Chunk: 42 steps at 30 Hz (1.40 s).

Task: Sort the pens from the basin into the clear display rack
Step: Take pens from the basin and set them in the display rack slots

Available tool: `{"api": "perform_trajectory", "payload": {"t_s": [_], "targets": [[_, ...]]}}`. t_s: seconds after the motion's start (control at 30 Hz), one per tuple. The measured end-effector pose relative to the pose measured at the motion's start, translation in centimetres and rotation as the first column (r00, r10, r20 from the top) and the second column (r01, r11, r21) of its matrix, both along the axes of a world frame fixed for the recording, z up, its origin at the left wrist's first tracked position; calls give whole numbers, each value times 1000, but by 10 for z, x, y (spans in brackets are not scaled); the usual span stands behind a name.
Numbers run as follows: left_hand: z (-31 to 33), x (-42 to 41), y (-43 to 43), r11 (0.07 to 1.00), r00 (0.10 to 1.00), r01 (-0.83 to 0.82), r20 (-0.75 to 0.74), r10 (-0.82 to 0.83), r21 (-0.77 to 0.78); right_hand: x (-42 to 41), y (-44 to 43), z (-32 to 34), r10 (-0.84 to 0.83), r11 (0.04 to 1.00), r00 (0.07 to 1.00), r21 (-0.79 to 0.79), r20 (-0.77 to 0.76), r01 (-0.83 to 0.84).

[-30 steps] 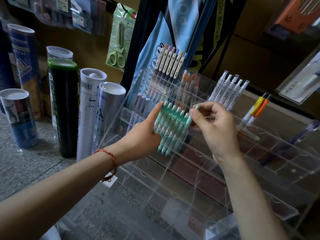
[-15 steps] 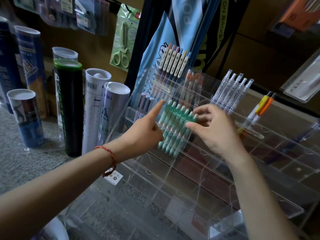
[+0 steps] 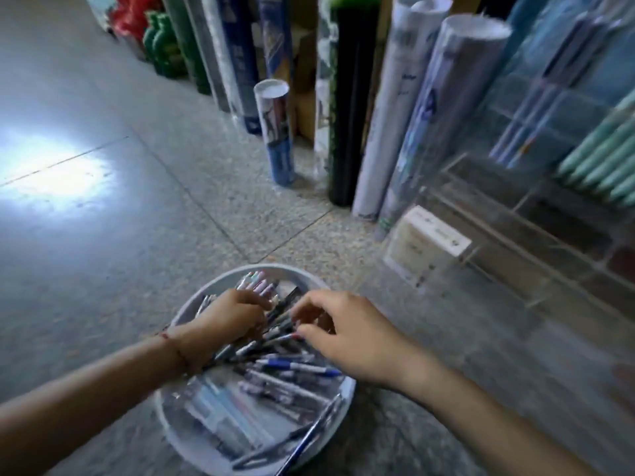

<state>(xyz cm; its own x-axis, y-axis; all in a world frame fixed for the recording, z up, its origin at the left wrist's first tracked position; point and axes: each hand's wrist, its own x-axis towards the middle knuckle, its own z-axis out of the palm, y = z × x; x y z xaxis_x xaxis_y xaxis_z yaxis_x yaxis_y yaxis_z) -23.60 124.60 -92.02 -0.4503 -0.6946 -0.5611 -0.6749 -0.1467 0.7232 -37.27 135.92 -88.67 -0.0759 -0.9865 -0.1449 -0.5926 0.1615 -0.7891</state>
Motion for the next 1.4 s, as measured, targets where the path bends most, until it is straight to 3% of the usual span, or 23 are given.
{"api": "perform_trajectory", "payload": {"t_s": [0.13, 0.23, 0.43, 0.5, 0.57, 0.67, 0.8, 0.93, 1.03, 1.1, 1.2, 1.4], "targets": [[-54, 79, 9, 945, 938, -322, 149, 312, 52, 18, -9, -60, -75, 987, 997, 141, -30, 78], [-76, 100, 28, 860, 867, -487, 202, 455, 152, 20, -10, -87, -124, 967, 989, 213, -79, 138], [-95, 108, 49, 724, 757, -651, 264, 597, 230, 91, -4, -114, 116, 905, 993, 415, -35, -91], [-92, 106, 53, 681, 726, -687, 260, 636, 253, 116, -2, -121, 202, 880, 970, 460, -137, -118], [-88, 103, 57, 680, 736, -677, 256, 627, 282, 136, -2, -130, 278, 874, 897, 477, -343, -88], [-87, 100, 61, 700, 768, -641, 251, 590, 316, 153, -2, -153, 209, 933, 823, 360, -529, -5], [-90, 100, 60, 706, 783, -622, 255, 568, 339, 167, -8, -162, 158, 935, 830, 351, -535, 47], [-92, 101, 57, 714, 793, -609, 254, 554, 344, 167, -15, -163, 230, 880, 877, 475, -422, -3], [-90, 100, 56, 719, 800, -600, 257, 542, 352, 151, -22, -144, 280, 835, 842, 550, -461, 23], [-88, 100, 55, 724, 810, -587, 255, 528, 363, 141, -14, -146, 365, 848, 813, 522, -454, -89], [-85, 100, 55, 736, 827, -562, 240, 509, 378, 134, -10, -145, 415, 828, 795, 546, -443, -128], [-74, 92, 57, 751, 859, -508, 188, 476, 421, 137, -8, -149, 404, 802, 825, 586, -395, -112]]}}
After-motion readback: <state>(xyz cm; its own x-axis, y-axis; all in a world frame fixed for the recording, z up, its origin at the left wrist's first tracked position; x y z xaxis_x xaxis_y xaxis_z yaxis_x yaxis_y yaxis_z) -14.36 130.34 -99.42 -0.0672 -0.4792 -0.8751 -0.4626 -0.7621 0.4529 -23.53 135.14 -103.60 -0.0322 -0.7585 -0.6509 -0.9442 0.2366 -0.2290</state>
